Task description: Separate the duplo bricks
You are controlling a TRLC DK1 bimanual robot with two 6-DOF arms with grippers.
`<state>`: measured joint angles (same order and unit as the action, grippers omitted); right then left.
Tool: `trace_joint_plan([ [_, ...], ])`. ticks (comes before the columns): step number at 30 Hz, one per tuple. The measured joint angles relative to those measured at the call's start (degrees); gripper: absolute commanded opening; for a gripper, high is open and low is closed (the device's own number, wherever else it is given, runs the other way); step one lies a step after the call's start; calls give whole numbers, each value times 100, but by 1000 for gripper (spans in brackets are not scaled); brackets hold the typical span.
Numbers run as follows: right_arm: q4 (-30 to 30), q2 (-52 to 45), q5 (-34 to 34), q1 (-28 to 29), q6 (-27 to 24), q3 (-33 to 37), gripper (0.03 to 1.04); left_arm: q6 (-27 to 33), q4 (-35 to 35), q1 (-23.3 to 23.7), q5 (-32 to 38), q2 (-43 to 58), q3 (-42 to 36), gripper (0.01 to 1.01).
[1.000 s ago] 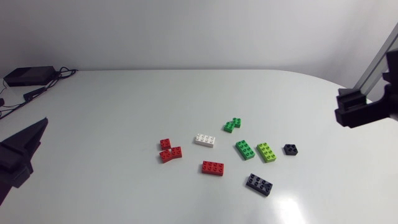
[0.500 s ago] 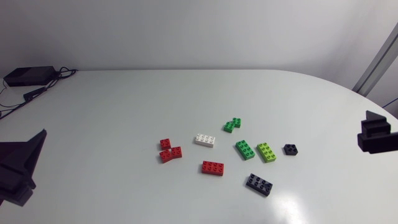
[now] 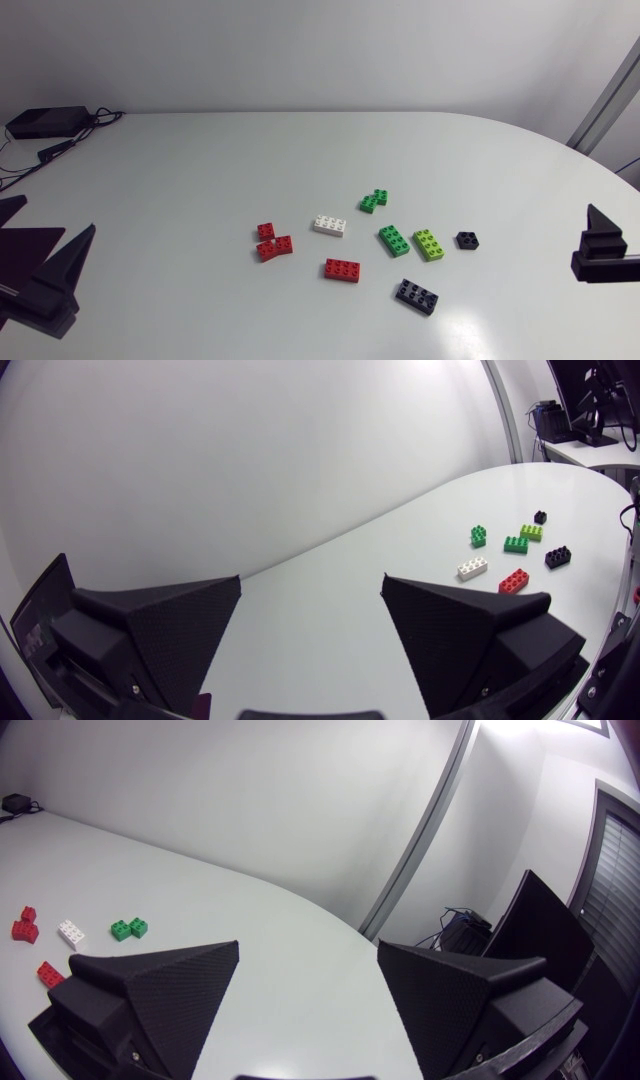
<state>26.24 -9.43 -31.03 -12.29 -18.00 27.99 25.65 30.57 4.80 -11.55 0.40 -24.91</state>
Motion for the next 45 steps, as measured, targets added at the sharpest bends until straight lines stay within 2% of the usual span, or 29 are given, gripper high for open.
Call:
trace_joint_plan([
  [8, -83, 179, 103, 44, -4, -116, 998, 20, -518, 0, 4, -4, 667, 985],
  [13, -138, 334, 173, 42, -133, -437, 998, 22, -879, 0, 2, -4, 988, 985],
  [17, -426, 400, 190, 31, -219, -758, 998, 20, -1141, 0, 20, -4, 1213, 985],
  [22, -638, 415, 186, -17, -258, -870, 998, -17, -1639, 0, 448, -4, 1515, 985],
  [28, -922, 490, 83, -48, -267, -999, 998, -446, -2229, 0, 1080, -4, 1882, 985],
  [33, -1307, 498, 74, -57, -398, -1270, 998, -527, -2465, -4, 1241, -7, 2022, 985],
  [37, -1860, 669, 59, -87, -520, -1659, 997, -586, -2750, -31, 1510, -9, 2162, 985],
  [45, -2612, 737, 57, -315, -562, -2271, 997, -962, -2811, -105, 1547, -9, 2251, 985],
])
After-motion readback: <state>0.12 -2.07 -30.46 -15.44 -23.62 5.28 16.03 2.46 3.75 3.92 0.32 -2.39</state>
